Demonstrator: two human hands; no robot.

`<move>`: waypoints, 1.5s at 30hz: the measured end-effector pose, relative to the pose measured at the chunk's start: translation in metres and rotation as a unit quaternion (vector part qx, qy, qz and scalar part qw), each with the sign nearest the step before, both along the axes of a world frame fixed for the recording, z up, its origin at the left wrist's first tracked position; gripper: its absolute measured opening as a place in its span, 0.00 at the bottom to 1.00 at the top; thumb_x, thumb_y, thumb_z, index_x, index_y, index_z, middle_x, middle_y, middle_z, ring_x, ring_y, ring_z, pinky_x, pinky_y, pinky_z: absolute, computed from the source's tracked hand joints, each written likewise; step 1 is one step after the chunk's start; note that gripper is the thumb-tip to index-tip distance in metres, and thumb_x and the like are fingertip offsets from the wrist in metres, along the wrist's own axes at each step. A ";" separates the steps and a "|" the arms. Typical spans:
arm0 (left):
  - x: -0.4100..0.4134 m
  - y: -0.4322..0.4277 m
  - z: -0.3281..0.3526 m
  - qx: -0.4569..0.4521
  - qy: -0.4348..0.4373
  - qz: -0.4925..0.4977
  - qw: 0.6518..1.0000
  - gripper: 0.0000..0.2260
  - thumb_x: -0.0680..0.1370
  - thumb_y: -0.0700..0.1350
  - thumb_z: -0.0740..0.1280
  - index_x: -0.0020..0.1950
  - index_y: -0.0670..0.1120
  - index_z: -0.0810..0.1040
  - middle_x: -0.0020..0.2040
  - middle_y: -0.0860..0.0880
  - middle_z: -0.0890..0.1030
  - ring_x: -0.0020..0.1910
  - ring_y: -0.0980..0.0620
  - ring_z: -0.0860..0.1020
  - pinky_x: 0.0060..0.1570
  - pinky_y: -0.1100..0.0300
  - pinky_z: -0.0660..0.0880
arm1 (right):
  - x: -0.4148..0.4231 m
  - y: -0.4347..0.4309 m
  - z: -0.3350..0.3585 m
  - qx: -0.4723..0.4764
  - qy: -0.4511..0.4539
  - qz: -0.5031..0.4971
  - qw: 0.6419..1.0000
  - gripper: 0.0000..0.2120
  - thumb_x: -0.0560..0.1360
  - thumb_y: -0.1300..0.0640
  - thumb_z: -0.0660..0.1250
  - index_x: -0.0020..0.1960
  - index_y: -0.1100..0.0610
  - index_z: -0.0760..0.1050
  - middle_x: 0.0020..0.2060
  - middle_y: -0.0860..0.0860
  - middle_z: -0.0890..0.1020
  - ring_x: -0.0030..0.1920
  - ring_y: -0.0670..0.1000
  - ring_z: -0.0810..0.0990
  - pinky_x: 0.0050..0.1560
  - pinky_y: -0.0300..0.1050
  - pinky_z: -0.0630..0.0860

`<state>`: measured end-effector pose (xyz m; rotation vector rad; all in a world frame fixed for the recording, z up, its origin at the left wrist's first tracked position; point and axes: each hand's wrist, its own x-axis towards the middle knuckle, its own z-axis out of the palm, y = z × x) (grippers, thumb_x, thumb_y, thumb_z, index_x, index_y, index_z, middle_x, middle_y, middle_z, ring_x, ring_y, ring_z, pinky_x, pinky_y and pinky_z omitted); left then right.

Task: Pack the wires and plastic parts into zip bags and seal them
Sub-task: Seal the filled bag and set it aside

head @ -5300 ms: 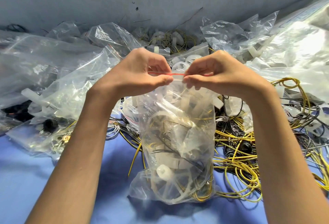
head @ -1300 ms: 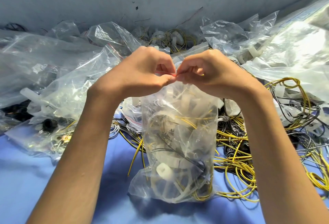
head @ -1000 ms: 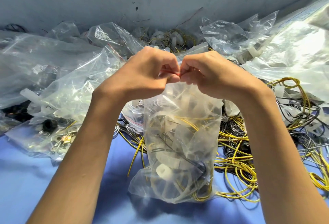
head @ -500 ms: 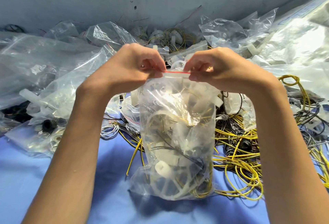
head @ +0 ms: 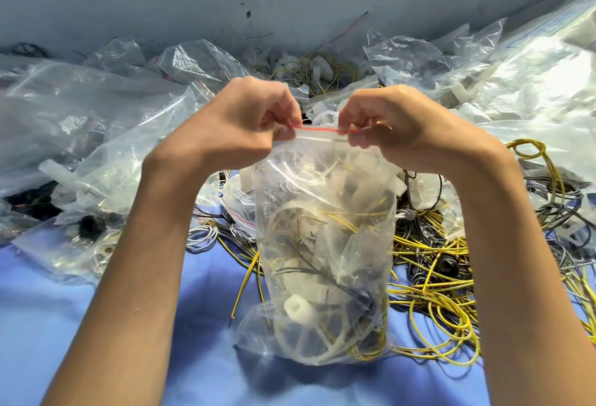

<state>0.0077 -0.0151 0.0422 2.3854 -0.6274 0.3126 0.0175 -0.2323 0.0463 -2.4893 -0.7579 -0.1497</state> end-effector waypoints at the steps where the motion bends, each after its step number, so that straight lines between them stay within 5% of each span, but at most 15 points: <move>1: 0.000 0.000 0.000 -0.006 0.003 0.003 1.000 0.17 0.72 0.32 0.70 0.38 0.56 0.74 0.37 0.57 0.79 0.34 0.68 0.76 0.39 0.75 0.72 | 0.000 -0.001 0.000 0.000 -0.007 0.000 1.000 0.17 0.74 0.67 0.68 0.40 0.43 0.74 0.35 0.42 0.79 0.38 0.39 0.76 0.42 0.41 0.74; 7: -0.001 0.004 0.000 -0.010 0.046 0.009 0.999 0.10 0.71 0.37 0.74 0.45 0.50 0.79 0.39 0.55 0.81 0.34 0.69 0.77 0.40 0.76 0.72 | 0.001 -0.015 0.000 -0.045 0.021 -0.010 0.999 0.05 0.74 0.55 0.70 0.48 0.47 0.81 0.38 0.41 0.79 0.41 0.40 0.77 0.37 0.29 0.69; 13: -0.002 0.006 0.001 -0.007 0.049 0.006 0.999 0.15 0.71 0.34 0.73 0.42 0.54 0.77 0.38 0.56 0.81 0.35 0.66 0.78 0.43 0.74 0.74 | -0.001 -0.018 0.001 -0.035 0.018 -0.022 0.999 0.04 0.73 0.52 0.71 0.42 0.43 0.80 0.36 0.42 0.78 0.38 0.42 0.76 0.36 0.39 0.71; 18: -0.003 0.005 0.001 -0.020 0.037 0.008 0.999 0.19 0.71 0.27 0.69 0.41 0.52 0.72 0.37 0.50 0.80 0.34 0.63 0.78 0.42 0.72 0.75 | -0.002 -0.012 0.000 -0.029 -0.015 -0.031 0.999 0.04 0.72 0.56 0.73 0.40 0.48 0.82 0.36 0.47 0.80 0.37 0.48 0.77 0.33 0.38 0.71; 22: -0.002 0.009 0.002 -0.031 0.051 0.025 0.998 0.16 0.70 0.31 0.72 0.42 0.52 0.73 0.37 0.52 0.81 0.33 0.65 0.78 0.38 0.76 0.72 | 0.000 -0.015 -0.001 -0.001 -0.011 -0.033 0.999 0.06 0.71 0.57 0.74 0.38 0.47 0.81 0.31 0.45 0.78 0.31 0.41 0.73 0.27 0.29 0.66; 32: 0.002 0.018 0.000 0.036 0.044 0.063 0.996 0.15 0.70 0.37 0.74 0.40 0.56 0.76 0.39 0.55 0.81 0.38 0.62 0.79 0.42 0.71 0.75 | 0.003 -0.034 0.000 -0.028 0.045 -0.035 0.998 0.05 0.72 0.56 0.73 0.42 0.45 0.81 0.39 0.47 0.83 0.43 0.51 0.81 0.47 0.50 0.78; 38: 0.001 0.019 -0.002 0.013 0.058 0.073 0.996 0.17 0.71 0.29 0.70 0.37 0.51 0.74 0.35 0.53 0.80 0.32 0.67 0.78 0.36 0.77 0.72 | 0.003 -0.031 -0.002 -0.026 0.006 -0.063 0.998 0.10 0.70 0.59 0.74 0.37 0.44 0.80 0.30 0.44 0.77 0.28 0.40 0.72 0.25 0.29 0.65; 45: 0.003 0.023 -0.002 0.062 0.081 0.086 0.991 0.11 0.72 0.40 0.74 0.43 0.54 0.75 0.41 0.54 0.80 0.37 0.62 0.76 0.37 0.75 0.69 | 0.002 -0.031 -0.002 0.016 0.004 -0.048 0.999 0.04 0.70 0.57 0.74 0.41 0.49 0.82 0.33 0.47 0.82 0.33 0.44 0.78 0.35 0.39 0.74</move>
